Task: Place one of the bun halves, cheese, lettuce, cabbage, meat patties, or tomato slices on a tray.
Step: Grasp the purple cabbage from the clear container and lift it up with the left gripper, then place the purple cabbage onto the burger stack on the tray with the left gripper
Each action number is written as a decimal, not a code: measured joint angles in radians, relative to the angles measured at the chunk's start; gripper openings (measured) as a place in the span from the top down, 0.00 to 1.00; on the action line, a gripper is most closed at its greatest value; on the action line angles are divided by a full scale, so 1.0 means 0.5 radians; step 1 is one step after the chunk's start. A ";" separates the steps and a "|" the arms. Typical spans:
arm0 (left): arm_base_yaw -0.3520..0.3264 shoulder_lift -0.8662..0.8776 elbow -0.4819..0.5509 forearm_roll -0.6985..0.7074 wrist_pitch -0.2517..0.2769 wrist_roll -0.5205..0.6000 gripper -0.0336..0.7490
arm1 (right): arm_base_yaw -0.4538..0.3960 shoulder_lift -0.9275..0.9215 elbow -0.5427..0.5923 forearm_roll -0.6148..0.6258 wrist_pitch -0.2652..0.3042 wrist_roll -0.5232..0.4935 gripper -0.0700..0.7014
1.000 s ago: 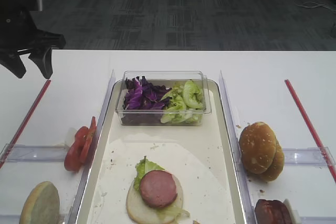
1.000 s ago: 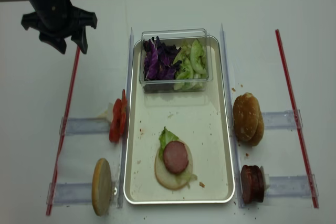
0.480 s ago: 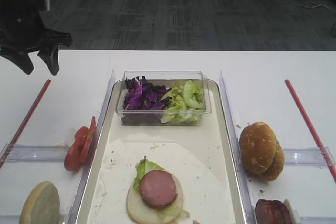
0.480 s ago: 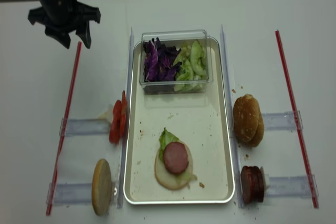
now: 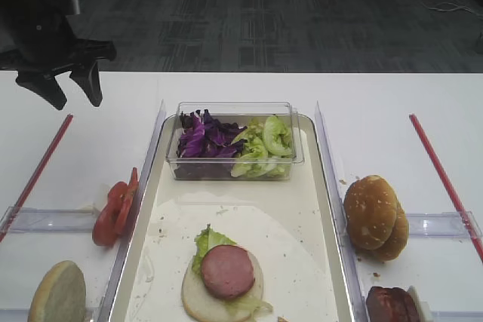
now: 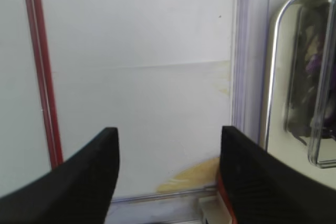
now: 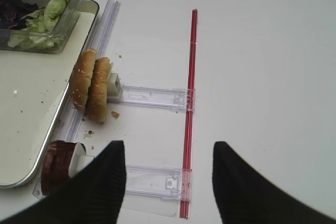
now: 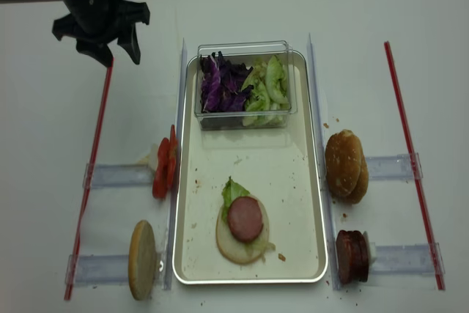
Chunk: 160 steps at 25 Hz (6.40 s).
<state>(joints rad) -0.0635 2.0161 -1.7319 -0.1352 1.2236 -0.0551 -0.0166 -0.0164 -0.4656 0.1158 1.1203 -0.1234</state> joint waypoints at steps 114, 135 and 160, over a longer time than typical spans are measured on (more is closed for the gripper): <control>-0.677 0.287 -0.232 0.034 -0.029 -0.047 0.87 | 0.000 0.000 0.000 0.000 -0.004 -0.004 0.41; -0.693 0.041 -0.216 0.141 0.014 0.049 0.88 | 0.000 0.000 0.000 0.000 -0.004 -0.001 0.41; -0.728 -0.550 0.730 0.128 -0.265 0.064 0.88 | 0.000 0.000 0.000 -0.001 -0.004 0.003 0.41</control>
<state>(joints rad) -0.4275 1.7411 -1.3668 -0.0714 1.0911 -0.0229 -0.0166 -0.0164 -0.4656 0.1153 1.1183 -0.1219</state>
